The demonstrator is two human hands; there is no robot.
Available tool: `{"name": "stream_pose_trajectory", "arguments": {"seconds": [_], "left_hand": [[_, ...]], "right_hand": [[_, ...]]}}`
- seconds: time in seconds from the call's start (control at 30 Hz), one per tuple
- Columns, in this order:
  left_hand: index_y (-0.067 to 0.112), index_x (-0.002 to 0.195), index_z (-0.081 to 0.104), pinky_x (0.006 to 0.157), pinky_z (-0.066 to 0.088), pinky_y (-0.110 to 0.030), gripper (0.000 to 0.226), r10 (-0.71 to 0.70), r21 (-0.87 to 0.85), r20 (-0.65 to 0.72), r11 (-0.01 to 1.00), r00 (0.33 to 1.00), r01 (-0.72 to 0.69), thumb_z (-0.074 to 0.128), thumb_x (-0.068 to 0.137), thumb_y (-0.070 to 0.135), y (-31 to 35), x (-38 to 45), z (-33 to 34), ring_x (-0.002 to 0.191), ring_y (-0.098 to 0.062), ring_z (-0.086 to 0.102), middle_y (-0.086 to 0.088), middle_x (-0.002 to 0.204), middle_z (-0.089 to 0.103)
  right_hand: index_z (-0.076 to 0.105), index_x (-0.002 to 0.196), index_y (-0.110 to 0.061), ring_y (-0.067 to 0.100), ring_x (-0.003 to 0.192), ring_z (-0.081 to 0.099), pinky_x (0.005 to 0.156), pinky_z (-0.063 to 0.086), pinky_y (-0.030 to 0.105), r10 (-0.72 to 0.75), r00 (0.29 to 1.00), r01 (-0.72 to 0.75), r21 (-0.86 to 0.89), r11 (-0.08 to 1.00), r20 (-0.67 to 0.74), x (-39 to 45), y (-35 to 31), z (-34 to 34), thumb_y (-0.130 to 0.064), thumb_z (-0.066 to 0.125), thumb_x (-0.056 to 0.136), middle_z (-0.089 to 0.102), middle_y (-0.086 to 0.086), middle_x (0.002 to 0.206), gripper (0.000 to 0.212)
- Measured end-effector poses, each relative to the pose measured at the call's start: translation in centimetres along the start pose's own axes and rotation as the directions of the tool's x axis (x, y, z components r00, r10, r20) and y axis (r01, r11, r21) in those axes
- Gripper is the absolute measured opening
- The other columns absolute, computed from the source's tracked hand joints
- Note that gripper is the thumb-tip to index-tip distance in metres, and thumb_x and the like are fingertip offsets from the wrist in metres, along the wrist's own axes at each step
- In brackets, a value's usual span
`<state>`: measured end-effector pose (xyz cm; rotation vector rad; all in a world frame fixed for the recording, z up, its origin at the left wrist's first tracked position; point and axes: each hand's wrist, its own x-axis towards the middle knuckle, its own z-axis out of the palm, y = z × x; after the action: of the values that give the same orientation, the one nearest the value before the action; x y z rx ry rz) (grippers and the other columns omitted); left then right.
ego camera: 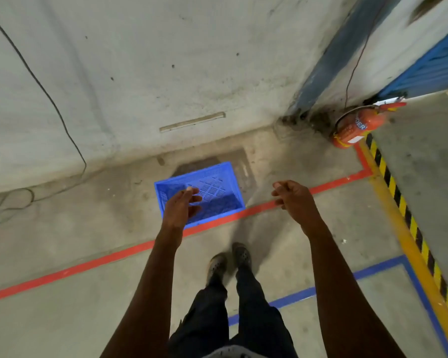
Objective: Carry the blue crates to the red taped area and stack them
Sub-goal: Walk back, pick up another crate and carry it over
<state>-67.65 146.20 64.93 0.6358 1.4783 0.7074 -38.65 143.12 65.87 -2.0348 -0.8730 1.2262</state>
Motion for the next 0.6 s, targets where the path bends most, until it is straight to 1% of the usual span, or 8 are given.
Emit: {"name": "stream_pose_trajectory", "arguments": {"seconds": [0.03,0.07,0.2,0.3,0.37,0.47,0.53,0.6], "left_hand": [[0.011,0.105,0.07,0.066,0.054,-0.02,0.027,0.014,0.039,0.036,0.999,0.999,-0.015,0.051,0.102,0.03,0.7,-1.2,0.5,0.079,-0.02,0.067,-0.007,0.094,0.071],[0.012,0.104,0.07,0.065,0.054,-0.02,0.026,0.018,0.082,0.074,0.996,0.997,-0.024,0.051,0.102,0.029,1.2,-2.4,1.1,0.077,-0.019,0.067,-0.007,0.093,0.071],[0.013,0.094,0.066,0.056,0.049,-0.018,0.022,-0.032,0.273,0.268,0.961,0.963,-0.044,0.048,0.103,0.022,1.9,-6.8,5.1,0.065,-0.015,0.064,-0.005,0.084,0.067],[0.016,0.09,0.067,0.054,0.046,-0.02,0.024,-0.073,0.438,0.413,0.89,0.908,-0.128,0.047,0.103,0.021,0.4,-9.1,8.6,0.052,-0.006,0.064,0.003,0.073,0.071],[0.015,0.093,0.067,0.051,0.046,-0.017,0.024,-0.105,0.52,0.492,0.832,0.864,-0.195,0.046,0.103,0.019,-1.4,-10.4,11.3,0.053,-0.004,0.065,0.003,0.071,0.072],[0.013,0.099,0.066,0.047,0.045,-0.014,0.022,-0.209,0.644,0.572,0.713,0.793,-0.277,0.046,0.103,0.018,-4.6,-13.0,15.7,0.057,-0.01,0.063,-0.004,0.082,0.066],[0.012,0.1,0.065,0.043,0.042,-0.014,0.02,-0.282,0.691,0.61,0.647,0.74,-0.323,0.046,0.103,0.018,-7.3,-15.6,18.5,0.054,-0.01,0.062,-0.005,0.082,0.063],[0.013,0.096,0.064,0.04,0.04,-0.012,0.021,-0.344,0.712,0.651,0.586,0.677,-0.387,0.045,0.103,0.019,-10.6,-19.0,21.0,0.045,-0.005,0.062,-0.006,0.083,0.063]], "right_hand": [[0.07,0.104,-0.004,0.016,0.067,0.067,0.055,0.048,0.014,0.005,1.0,-0.005,0.016,1.0,-0.017,-1.7,0.0,-0.7,-0.023,0.059,0.098,0.074,0.014,0.093,0.023],[0.07,0.105,-0.006,0.016,0.068,0.068,0.054,0.046,0.012,0.015,0.999,-0.014,0.023,1.0,-0.035,-3.4,0.1,-1.6,-0.024,0.059,0.098,0.074,0.012,0.092,0.023],[0.07,0.102,-0.018,0.018,0.074,0.073,0.063,0.047,0.02,0.106,0.982,-0.09,0.104,0.99,-0.156,-11.3,3.1,-5.3,-0.029,0.058,0.096,0.075,0.0,0.091,0.017],[0.071,0.099,-0.019,0.015,0.068,0.072,0.061,0.047,0.021,0.207,0.941,-0.152,0.211,0.965,-0.268,-17.7,7.6,-7.7,-0.029,0.059,0.096,0.075,-0.003,0.088,0.016],[0.071,0.098,-0.018,0.014,0.064,0.069,0.057,0.044,0.017,0.294,0.889,-0.182,0.317,0.931,-0.351,-22.2,11.3,-8.9,-0.029,0.06,0.096,0.075,-0.001,0.086,0.016],[0.069,0.093,-0.012,0.019,0.063,0.064,0.05,0.044,0.014,0.455,0.787,-0.225,0.493,0.84,-0.416,-29.7,17.6,-9.6,-0.025,0.059,0.098,0.071,0.004,0.082,0.017],[0.068,0.083,-0.014,0.027,0.067,0.064,0.055,0.049,0.025,0.557,0.701,-0.216,0.611,0.761,-0.446,-35.2,22.7,-8.9,-0.025,0.06,0.096,0.07,0.005,0.077,0.019],[0.07,0.08,-0.016,0.032,0.07,0.069,0.067,0.055,0.039,0.654,0.588,-0.205,0.695,0.689,-0.476,-41.1,28.2,-7.2,-0.03,0.062,0.092,0.072,0.004,0.073,0.021]]}}
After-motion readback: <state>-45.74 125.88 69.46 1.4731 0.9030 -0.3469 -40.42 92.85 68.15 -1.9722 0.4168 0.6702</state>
